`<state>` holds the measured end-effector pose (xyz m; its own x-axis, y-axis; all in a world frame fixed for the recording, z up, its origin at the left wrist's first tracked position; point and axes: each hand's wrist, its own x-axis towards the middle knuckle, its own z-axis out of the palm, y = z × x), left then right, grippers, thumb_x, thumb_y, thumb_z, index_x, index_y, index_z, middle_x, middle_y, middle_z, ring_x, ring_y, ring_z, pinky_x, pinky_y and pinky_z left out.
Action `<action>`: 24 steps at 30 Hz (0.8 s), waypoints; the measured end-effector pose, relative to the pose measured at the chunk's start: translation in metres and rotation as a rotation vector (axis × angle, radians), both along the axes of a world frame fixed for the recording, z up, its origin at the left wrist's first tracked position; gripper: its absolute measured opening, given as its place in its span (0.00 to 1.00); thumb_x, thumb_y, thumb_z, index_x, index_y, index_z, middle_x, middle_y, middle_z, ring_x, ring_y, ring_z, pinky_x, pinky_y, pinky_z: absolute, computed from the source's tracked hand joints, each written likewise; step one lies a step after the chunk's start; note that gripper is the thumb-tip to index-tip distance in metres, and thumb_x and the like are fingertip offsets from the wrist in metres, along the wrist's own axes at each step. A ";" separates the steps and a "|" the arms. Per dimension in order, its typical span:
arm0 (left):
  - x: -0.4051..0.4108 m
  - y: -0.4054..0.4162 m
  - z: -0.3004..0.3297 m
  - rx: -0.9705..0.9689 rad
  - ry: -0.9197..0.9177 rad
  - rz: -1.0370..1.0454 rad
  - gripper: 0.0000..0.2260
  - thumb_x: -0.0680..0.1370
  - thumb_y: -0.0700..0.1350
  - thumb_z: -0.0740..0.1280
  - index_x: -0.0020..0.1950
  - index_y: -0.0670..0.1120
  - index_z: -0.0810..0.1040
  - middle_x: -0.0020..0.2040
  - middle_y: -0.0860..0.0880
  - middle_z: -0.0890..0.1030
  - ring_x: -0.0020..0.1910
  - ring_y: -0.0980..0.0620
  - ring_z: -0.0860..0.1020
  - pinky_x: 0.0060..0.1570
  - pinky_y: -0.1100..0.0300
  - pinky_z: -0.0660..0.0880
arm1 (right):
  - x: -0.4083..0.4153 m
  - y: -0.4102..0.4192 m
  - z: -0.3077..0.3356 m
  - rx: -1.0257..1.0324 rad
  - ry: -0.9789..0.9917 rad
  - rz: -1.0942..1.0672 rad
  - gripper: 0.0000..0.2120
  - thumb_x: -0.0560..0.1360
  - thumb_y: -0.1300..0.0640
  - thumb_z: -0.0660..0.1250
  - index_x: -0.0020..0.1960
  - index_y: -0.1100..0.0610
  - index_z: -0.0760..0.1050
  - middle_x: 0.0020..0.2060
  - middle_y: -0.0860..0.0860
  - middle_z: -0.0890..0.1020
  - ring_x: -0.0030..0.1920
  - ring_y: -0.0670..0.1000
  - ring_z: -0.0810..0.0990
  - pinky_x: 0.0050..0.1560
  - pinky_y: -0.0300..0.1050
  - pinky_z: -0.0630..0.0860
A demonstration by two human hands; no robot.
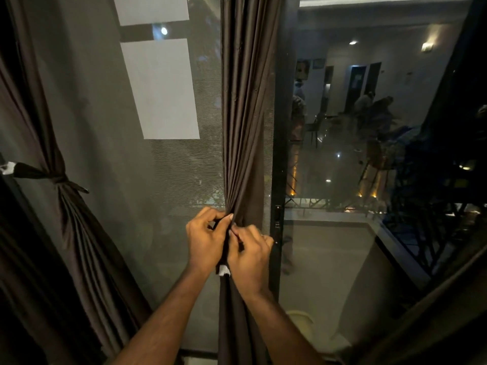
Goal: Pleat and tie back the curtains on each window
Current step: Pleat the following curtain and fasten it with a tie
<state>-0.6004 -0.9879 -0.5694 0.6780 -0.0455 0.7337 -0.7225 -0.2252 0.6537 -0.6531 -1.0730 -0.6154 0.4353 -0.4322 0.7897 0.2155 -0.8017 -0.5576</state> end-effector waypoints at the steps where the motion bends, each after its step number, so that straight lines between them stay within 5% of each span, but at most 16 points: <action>1: 0.002 0.002 0.000 -0.019 0.031 -0.032 0.09 0.74 0.42 0.74 0.35 0.46 0.80 0.33 0.51 0.78 0.34 0.55 0.77 0.36 0.61 0.72 | 0.001 0.000 0.000 -0.008 0.008 0.009 0.05 0.76 0.59 0.69 0.49 0.52 0.83 0.40 0.46 0.80 0.40 0.47 0.78 0.45 0.47 0.67; 13: 0.012 0.012 0.006 -0.004 0.134 -0.194 0.06 0.72 0.44 0.78 0.38 0.46 0.82 0.34 0.50 0.83 0.36 0.52 0.81 0.38 0.52 0.79 | 0.006 0.004 -0.008 -0.138 0.081 0.140 0.08 0.75 0.62 0.67 0.51 0.55 0.82 0.44 0.46 0.78 0.46 0.49 0.79 0.47 0.51 0.72; 16: 0.016 0.014 0.007 0.020 0.118 -0.160 0.06 0.72 0.45 0.74 0.36 0.47 0.80 0.33 0.50 0.81 0.34 0.53 0.79 0.35 0.51 0.78 | 0.002 -0.011 -0.003 0.073 -0.004 0.310 0.13 0.74 0.63 0.69 0.54 0.52 0.85 0.45 0.44 0.81 0.47 0.44 0.81 0.48 0.47 0.76; 19: 0.015 0.015 0.009 0.007 0.143 -0.167 0.06 0.72 0.44 0.74 0.36 0.51 0.80 0.34 0.52 0.82 0.34 0.58 0.78 0.36 0.56 0.76 | 0.010 -0.040 0.004 0.405 -0.090 0.233 0.19 0.72 0.69 0.73 0.55 0.47 0.82 0.50 0.46 0.81 0.50 0.43 0.80 0.52 0.38 0.77; 24: 0.014 0.015 0.007 0.020 0.131 -0.181 0.05 0.73 0.43 0.74 0.38 0.48 0.81 0.34 0.53 0.82 0.34 0.56 0.79 0.35 0.57 0.76 | 0.037 -0.073 0.000 0.586 0.162 0.274 0.30 0.72 0.56 0.78 0.71 0.46 0.72 0.62 0.43 0.80 0.56 0.43 0.80 0.58 0.42 0.77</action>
<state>-0.5861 -0.9731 -0.5622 0.7472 -0.1885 0.6374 -0.6612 -0.1133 0.7416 -0.6160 -1.1464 -0.6155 0.6839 -0.6269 0.3731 0.2447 -0.2847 -0.9269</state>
